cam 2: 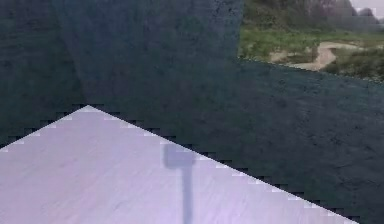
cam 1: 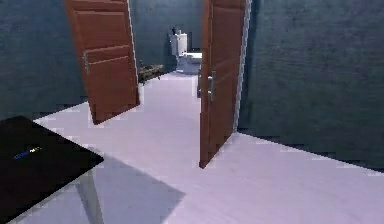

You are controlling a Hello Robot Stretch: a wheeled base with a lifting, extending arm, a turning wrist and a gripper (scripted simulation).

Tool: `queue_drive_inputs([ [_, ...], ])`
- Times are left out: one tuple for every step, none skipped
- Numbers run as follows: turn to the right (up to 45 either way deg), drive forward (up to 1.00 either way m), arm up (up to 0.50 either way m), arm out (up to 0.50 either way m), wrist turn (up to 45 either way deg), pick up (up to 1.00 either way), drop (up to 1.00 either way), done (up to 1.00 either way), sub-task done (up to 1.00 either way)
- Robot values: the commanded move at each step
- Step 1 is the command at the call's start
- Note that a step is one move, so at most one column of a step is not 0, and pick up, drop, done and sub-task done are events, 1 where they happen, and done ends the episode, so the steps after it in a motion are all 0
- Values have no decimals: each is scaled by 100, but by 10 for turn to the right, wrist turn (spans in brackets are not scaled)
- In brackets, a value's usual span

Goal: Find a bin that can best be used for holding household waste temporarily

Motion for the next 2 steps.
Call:
queue_drive_inputs([
  [-30, 0, 0, 0, 0, 0, 0, 0, 0],
  [450, 0, 0, 0, 0, 0, 0, 0, 0],
])
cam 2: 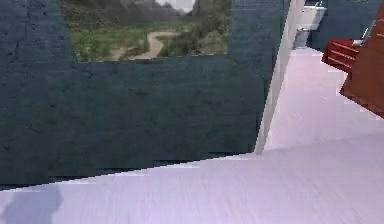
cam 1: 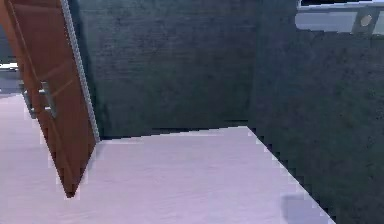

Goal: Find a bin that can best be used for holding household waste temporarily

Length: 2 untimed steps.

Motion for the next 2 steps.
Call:
queue_drive_inputs([
  [450, 0, 0, 0, 0, 0, 0, 0, 0],
  [330, 0, 0, 0, 0, 0, 0, 0, 0],
])
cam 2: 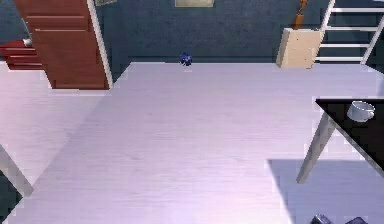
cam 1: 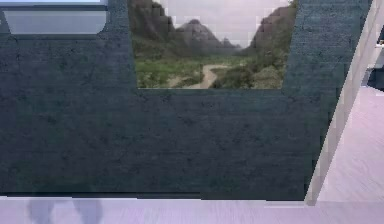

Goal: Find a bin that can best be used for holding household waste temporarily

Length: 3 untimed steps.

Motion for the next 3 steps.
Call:
queue_drive_inputs([
  [0, 5, 0, 0, 0, 0, 0, 0, 0],
  [-450, 0, 0, 0, 0, 0, 0, 0, 0],
  [-90, 0, 0, 0, 0, 0, 0, 0, 0],
])
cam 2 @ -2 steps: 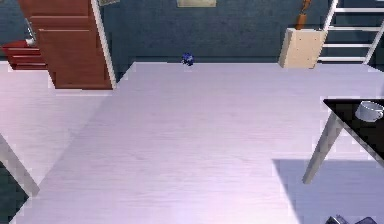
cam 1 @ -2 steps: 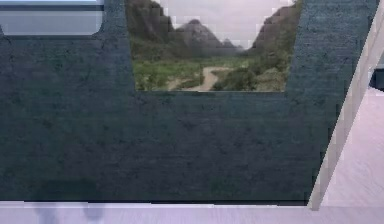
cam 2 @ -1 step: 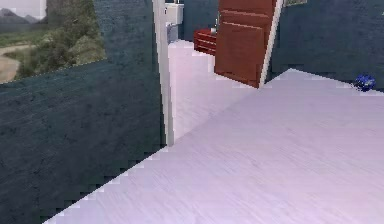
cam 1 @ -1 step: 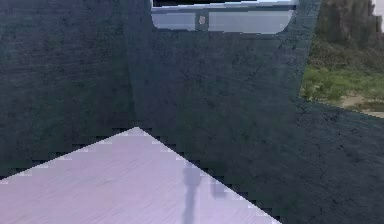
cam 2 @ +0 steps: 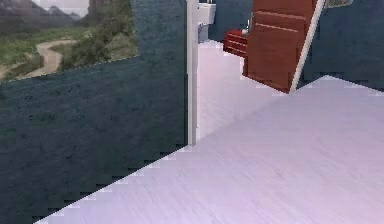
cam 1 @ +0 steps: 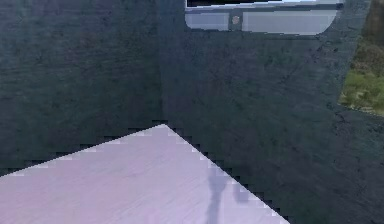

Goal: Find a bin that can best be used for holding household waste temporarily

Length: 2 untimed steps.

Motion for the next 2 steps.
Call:
queue_drive_inputs([
  [0, 15, 0, 0, 0, 0, 0, 0, 0],
  [-450, 0, 0, 0, 0, 0, 0, 0, 0],
])
